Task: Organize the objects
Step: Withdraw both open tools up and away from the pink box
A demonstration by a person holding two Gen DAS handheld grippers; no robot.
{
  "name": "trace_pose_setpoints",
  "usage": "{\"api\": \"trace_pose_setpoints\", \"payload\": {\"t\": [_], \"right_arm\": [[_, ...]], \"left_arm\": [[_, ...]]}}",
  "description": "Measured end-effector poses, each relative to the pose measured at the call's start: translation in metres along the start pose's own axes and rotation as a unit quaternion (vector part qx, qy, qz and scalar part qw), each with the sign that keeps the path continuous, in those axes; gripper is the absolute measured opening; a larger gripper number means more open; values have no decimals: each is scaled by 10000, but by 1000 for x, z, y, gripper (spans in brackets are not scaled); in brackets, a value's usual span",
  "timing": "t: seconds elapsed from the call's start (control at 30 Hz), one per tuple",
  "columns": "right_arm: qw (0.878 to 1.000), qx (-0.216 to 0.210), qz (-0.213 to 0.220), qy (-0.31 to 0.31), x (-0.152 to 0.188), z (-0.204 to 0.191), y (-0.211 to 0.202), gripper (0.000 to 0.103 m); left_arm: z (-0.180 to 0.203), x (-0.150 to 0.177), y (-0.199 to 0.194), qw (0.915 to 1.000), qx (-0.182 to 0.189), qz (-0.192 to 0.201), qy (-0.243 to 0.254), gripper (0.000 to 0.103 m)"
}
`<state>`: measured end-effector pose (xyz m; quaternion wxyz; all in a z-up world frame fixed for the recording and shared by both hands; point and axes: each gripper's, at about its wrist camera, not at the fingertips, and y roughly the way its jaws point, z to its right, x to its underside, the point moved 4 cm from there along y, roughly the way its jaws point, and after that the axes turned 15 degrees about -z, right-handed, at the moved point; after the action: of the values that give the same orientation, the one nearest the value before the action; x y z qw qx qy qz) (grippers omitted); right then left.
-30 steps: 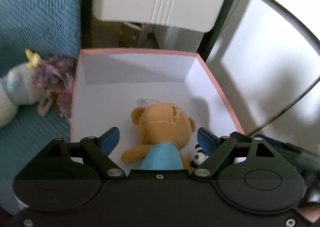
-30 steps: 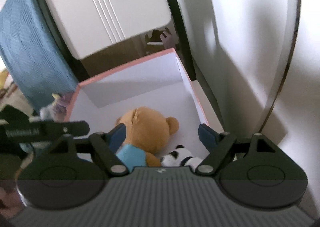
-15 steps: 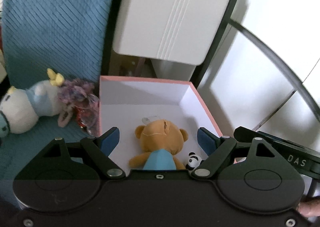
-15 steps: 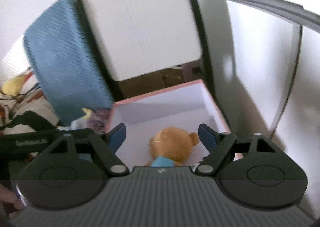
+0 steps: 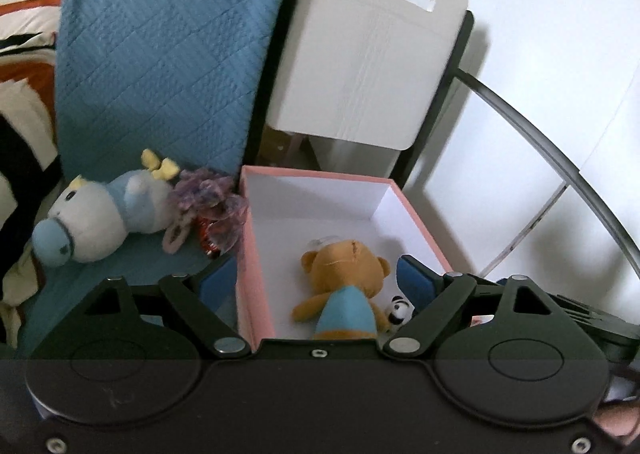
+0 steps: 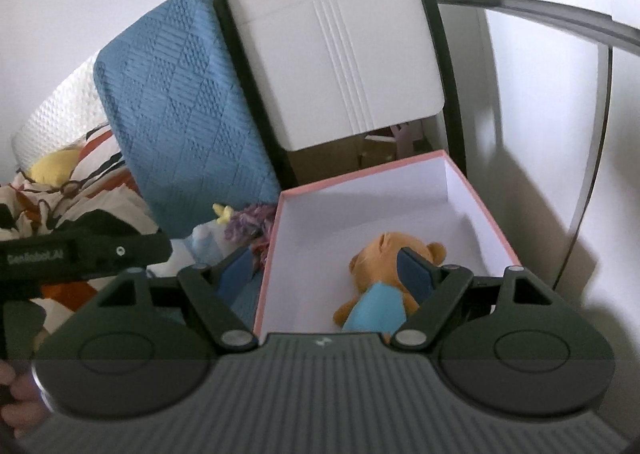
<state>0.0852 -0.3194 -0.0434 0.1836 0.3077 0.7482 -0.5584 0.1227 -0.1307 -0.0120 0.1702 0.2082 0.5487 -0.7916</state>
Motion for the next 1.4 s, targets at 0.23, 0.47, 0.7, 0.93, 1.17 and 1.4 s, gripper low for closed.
{"api": "trace_pose_setpoints", "payload": {"t": [0.23, 0.47, 0.7, 0.93, 1.17, 1.4], "right_arm": [[9998, -163, -76, -42, 15, -20, 3, 81], [9989, -408, -187, -143, 25, -51, 13, 81], [9981, -486, -271, -265, 27, -74, 18, 81], [9975, -479, -355, -377, 32, -93, 24, 81], [9961, -566, -483, -480, 33, -110, 34, 81], [9941, -680, -632, -553, 32, -116, 45, 83]], "left_arm": [[-33, 15, -11, 9997, -93, -36, -211, 88], [-61, 23, -24, 9993, -170, 0, -324, 89], [-85, 28, -36, 9988, -192, 83, -451, 89], [-101, 32, -44, 9988, -189, 138, -434, 89], [-122, 35, -48, 9979, -294, 192, -551, 89], [-134, 36, -31, 9984, -422, 273, -248, 103]]}}
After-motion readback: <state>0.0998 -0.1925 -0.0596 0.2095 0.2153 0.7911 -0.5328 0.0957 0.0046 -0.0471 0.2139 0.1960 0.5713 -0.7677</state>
